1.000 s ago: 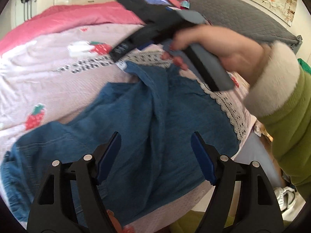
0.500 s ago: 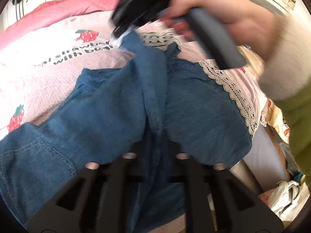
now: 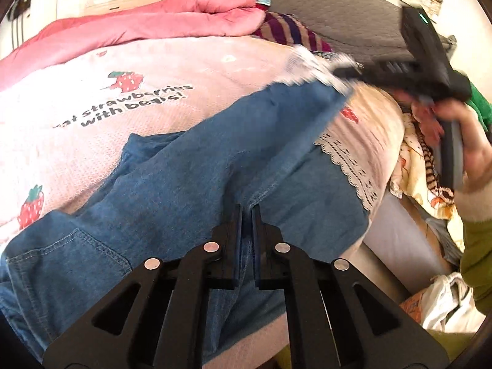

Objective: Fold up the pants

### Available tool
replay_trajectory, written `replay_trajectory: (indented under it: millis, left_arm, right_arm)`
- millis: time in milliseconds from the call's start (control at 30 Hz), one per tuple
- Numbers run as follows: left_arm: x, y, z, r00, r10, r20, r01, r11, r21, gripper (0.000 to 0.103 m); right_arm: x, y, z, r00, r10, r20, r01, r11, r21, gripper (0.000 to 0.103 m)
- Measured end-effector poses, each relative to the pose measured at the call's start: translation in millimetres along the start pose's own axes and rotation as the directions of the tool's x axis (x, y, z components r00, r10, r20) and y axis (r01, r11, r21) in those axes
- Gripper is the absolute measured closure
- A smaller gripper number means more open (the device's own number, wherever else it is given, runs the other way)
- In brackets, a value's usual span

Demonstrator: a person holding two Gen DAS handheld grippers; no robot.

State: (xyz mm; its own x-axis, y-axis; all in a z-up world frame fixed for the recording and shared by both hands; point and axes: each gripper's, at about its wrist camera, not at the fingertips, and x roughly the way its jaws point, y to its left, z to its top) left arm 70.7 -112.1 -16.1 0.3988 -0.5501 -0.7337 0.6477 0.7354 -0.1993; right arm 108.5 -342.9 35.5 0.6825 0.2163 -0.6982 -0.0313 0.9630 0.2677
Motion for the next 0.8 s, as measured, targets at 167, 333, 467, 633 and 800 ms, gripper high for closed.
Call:
replay_trajectory:
  millis: [167,333,467,633,800]
  left_arm:
    - [-2.3,-7.6,-12.4,1.0,-0.003,-0.015,0.004,0.999,0.044,0.102]
    - [4.0,-11.9,-25.3,0.999,0.002,-0.05,0.001,0.998,0.055,0.102]
    - [7.4,-15.1,-29.2,0.999,0.013,-0.051,-0.01,0.998,0.054,0.102]
    - [0.9,-16.1,-30.8,0.998,0.027,-0.052,-0.023,0.997,0.071,0.102]
    - [-15.0,-24.4,-38.7,0.999,-0.005,-0.049,0.012,0.991,0.136,0.102]
  right_arm:
    - [-17.7,-11.2,-64.7,1.0,0.004,-0.031,-0.001,0.996,0.084,0.093]
    - [-11.1,-17.9,-93.1,0.998,0.019,-0.06,-0.01,0.99,0.143,0.09]
    - [-8.2,-25.1,-99.0,0.998,0.028,-0.063,-0.016,0.982,0.187,0.09]
    - [-20.2,-29.1,-104.6,0.997,0.043,-0.061,-0.031,0.982,0.184,0.092]
    - [-26.8,-31.5,-117.6,0.995,0.05,-0.09,-0.036,0.987,0.158,0.092]
